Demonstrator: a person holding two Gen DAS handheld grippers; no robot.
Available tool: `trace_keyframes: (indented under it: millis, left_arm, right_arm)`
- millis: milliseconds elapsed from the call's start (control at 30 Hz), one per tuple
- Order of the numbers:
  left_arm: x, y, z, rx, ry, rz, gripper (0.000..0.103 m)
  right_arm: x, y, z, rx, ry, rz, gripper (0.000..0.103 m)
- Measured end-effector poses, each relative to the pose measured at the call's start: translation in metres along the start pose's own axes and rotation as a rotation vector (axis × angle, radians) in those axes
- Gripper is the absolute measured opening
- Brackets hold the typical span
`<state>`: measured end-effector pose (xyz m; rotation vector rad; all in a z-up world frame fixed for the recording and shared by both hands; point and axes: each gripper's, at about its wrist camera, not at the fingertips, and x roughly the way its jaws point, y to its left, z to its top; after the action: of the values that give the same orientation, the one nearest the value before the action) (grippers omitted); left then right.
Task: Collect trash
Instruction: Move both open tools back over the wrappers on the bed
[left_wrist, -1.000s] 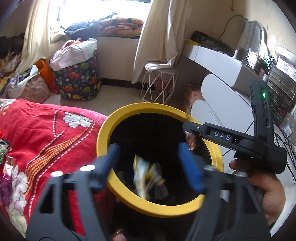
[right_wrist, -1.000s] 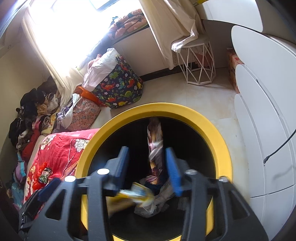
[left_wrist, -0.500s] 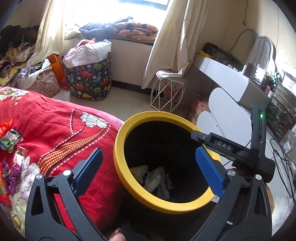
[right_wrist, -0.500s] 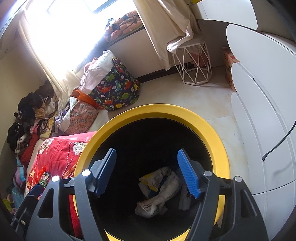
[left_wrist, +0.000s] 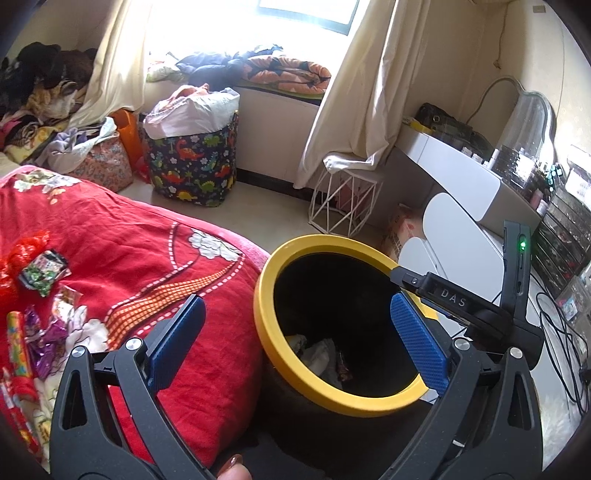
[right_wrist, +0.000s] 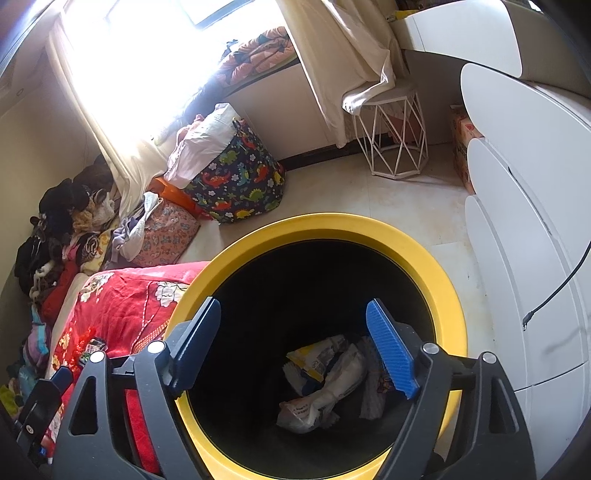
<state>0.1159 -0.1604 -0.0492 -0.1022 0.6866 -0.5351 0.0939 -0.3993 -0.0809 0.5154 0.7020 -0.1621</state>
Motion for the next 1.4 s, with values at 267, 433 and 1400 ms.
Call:
trace_keyframes:
  millis: [267,433,1400]
  left_arm:
    - [-0.017,0.012,0.001,-0.002,-0.035,0.035,0.092]
    - [-0.03,0.024,0.003,-0.018,-0.062,0.059,0.092]
    - [-0.081,0.089,0.009,-0.076,-0.155,0.197,0.092]
  right_arm:
    - [-0.01,0.019,0.0,-0.049,-0.019,0.022,0.081]
    - [-0.013,0.035,-0.003,-0.084,-0.025,0.041,0.082]
    - [-0.035,0.117,-0.029,-0.257,-0.064,0.142,0.084]
